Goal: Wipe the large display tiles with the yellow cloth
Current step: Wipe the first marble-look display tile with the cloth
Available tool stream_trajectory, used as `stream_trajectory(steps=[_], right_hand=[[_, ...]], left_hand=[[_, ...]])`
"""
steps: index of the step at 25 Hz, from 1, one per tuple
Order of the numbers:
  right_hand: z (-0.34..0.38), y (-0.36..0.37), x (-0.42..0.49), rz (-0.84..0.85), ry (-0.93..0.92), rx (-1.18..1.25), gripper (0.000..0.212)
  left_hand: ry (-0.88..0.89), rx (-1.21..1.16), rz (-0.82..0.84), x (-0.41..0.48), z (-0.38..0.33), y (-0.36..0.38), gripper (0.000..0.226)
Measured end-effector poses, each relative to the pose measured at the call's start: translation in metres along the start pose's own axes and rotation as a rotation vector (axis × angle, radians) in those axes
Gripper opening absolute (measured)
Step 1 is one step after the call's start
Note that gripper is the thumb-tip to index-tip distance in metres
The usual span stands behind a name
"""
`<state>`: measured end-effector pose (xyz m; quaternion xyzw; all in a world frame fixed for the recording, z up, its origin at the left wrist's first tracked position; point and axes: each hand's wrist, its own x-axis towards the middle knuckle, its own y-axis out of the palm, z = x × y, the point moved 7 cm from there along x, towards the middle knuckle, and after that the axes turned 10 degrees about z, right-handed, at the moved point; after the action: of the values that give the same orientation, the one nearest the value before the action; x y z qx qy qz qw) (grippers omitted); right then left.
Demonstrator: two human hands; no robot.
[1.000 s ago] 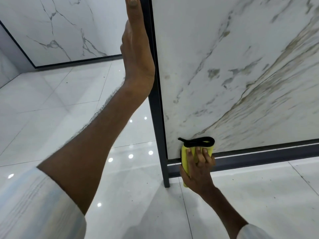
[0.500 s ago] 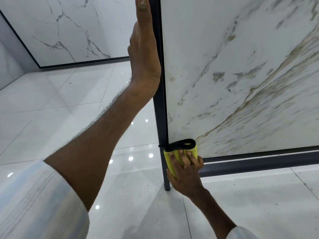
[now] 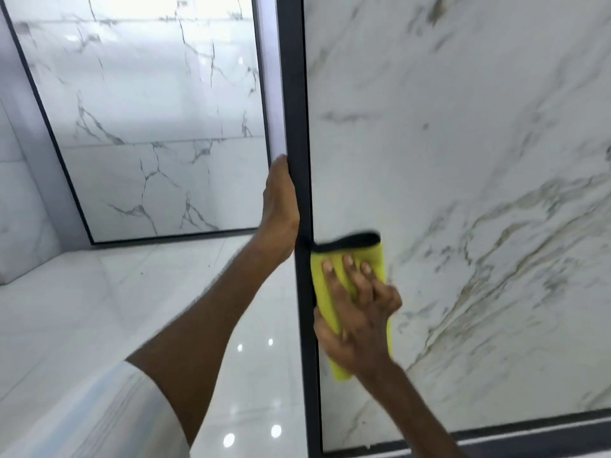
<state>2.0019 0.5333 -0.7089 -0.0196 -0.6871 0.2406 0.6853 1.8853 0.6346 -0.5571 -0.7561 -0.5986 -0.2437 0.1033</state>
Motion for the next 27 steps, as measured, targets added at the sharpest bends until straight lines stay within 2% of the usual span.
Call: stream_trajectory(steps=[2,3,4,6,9,11,13,14,17,20,22,24,27], right_hand=[[0.000,0.004,-0.018,0.030,0.005,0.023,0.083],[-0.001,0.002,-0.013,0.043,-0.009,0.041,0.085],[-0.002,-0.005,0.005,0.038,-0.028,0.056,0.086],[-0.002,-0.031,0.073,0.006,-0.057,0.061,0.083],[0.000,-0.080,0.204,-0.137,0.054,0.034,0.083],[0.005,-0.103,0.275,-0.142,0.081,0.064,0.085],[0.012,-0.112,0.303,-0.134,0.033,0.053,0.085],[0.013,-0.111,0.301,-0.141,0.008,0.020,0.084],[0.005,-0.085,0.229,-0.149,-0.034,-0.063,0.080],[0.002,-0.036,0.108,-0.084,-0.074,-0.111,0.079],[0.000,-0.014,0.066,-0.034,-0.057,-0.127,0.081],[-0.002,-0.014,0.068,-0.051,-0.074,-0.124,0.082],[0.001,-0.047,0.126,-0.130,-0.131,-0.103,0.079]], left_hand=[[-0.041,-0.085,0.039,0.024,-0.027,0.013,0.089],[-0.055,-0.096,0.068,0.031,-0.039,0.018,0.095],[-0.073,-0.121,0.096,0.030,-0.046,0.024,0.094],[-0.039,-0.109,0.079,0.021,-0.047,0.021,0.074],[-0.072,-0.149,0.044,0.018,-0.039,0.022,0.066],[-0.079,-0.202,-0.003,0.024,-0.029,0.019,0.077],[-0.068,-0.231,-0.037,0.040,-0.004,0.013,0.105],[-0.057,-0.207,-0.041,0.041,-0.003,0.010,0.105],[-0.003,-0.192,-0.053,0.026,-0.032,0.018,0.077],[0.009,-0.201,-0.118,0.026,-0.033,0.012,0.086],[0.025,-0.163,-0.140,0.028,-0.026,0.008,0.093],[0.013,-0.126,-0.150,0.028,-0.024,0.005,0.093],[0.006,-0.111,-0.174,0.028,-0.025,0.005,0.090]])
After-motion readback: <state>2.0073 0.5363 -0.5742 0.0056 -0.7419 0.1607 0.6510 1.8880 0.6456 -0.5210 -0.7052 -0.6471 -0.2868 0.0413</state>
